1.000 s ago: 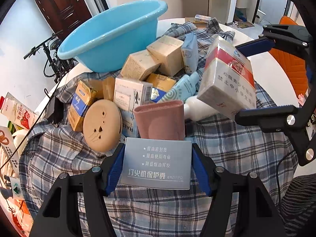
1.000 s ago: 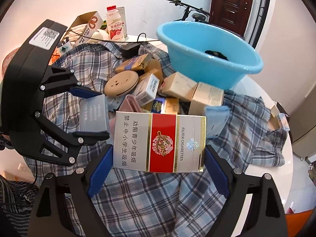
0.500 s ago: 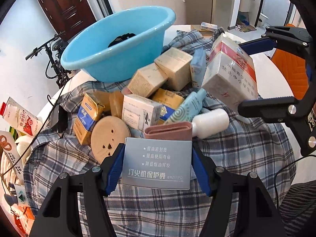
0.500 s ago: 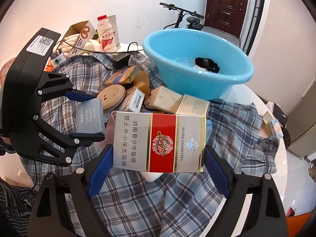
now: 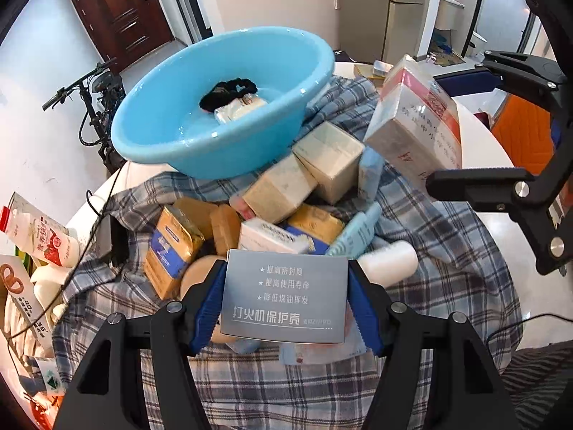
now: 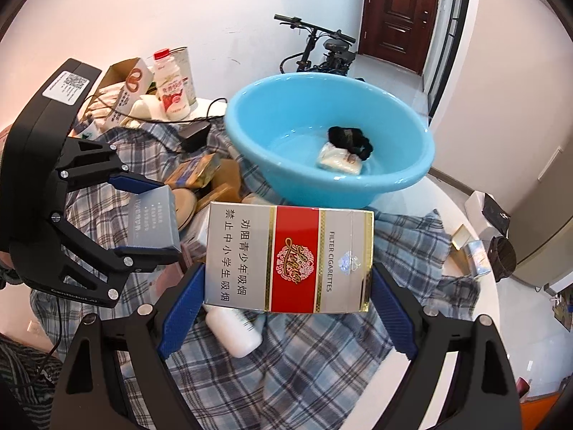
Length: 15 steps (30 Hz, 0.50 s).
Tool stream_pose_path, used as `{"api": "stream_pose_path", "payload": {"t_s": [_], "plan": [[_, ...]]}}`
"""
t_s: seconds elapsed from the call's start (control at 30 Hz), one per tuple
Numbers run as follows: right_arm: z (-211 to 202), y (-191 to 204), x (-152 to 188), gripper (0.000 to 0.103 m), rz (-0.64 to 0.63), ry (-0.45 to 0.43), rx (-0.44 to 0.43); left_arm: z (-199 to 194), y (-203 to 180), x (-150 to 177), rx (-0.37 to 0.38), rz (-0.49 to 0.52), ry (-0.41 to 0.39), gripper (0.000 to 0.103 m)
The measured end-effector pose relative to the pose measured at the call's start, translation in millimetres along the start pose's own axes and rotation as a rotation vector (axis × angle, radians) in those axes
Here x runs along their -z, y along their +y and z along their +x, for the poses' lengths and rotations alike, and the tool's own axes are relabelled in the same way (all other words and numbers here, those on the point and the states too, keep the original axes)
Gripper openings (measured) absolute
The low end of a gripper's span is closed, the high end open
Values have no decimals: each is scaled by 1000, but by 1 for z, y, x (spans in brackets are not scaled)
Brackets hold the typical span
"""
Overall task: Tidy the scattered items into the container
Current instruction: 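Carry the grey card box and cigarette pack over the blue basin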
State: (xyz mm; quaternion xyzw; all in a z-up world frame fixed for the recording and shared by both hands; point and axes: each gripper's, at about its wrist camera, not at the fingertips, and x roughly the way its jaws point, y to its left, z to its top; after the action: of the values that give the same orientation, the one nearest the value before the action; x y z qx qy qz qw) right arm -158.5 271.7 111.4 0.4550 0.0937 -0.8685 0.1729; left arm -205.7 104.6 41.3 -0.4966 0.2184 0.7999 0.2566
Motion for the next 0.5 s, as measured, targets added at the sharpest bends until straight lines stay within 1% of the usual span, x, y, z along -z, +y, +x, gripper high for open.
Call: {"api": "stream_pose_path", "payload": {"t_s": [0.1, 0.17, 0.3, 0.4, 0.5], "plan": [[1, -9, -13, 88, 2, 5, 6, -1, 3, -13, -6, 1, -6, 67], [-1, -15, -24, 88, 19, -9, 5, -1, 5, -22, -4, -2, -8, 67], [0, -24, -44, 88, 29, -29, 7, -1, 10, -45, -26, -6, -28, 67], [4, -32, -55, 88, 40, -38, 19, -2, 17, -61, -20, -29, -51, 67], [9, -40, -64, 88, 52, -35, 30, -1, 23, -72, -33, -37, -58, 67]]}}
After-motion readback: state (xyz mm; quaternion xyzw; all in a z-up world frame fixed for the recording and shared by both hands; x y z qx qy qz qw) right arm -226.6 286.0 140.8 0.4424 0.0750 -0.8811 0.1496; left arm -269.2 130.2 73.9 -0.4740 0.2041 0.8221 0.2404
